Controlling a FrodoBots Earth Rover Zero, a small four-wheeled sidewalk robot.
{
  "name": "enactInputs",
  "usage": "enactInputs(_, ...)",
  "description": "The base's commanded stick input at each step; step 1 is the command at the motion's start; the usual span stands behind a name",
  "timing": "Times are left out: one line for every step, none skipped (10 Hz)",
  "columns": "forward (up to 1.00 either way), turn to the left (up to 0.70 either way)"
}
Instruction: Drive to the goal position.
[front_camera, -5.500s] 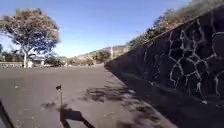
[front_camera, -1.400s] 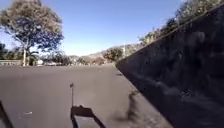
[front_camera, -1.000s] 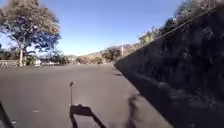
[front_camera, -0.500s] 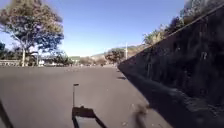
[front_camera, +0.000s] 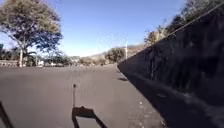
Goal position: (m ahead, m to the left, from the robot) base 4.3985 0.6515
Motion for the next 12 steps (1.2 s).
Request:
enactInputs(1.00, 0.00)
enactInputs(1.00, 0.00)
enactInputs(1.00, 0.00)
enactInputs(1.00, 0.00)
enactInputs(1.00, 0.00)
enactInputs(1.00, 0.00)
enactInputs(1.00, 0.00)
enactInputs(1.00, 0.00)
enactInputs(1.00, 0.00)
enactInputs(1.00, 0.00)
enactInputs(1.00, 0.00)
enactInputs(1.00, 0.00)
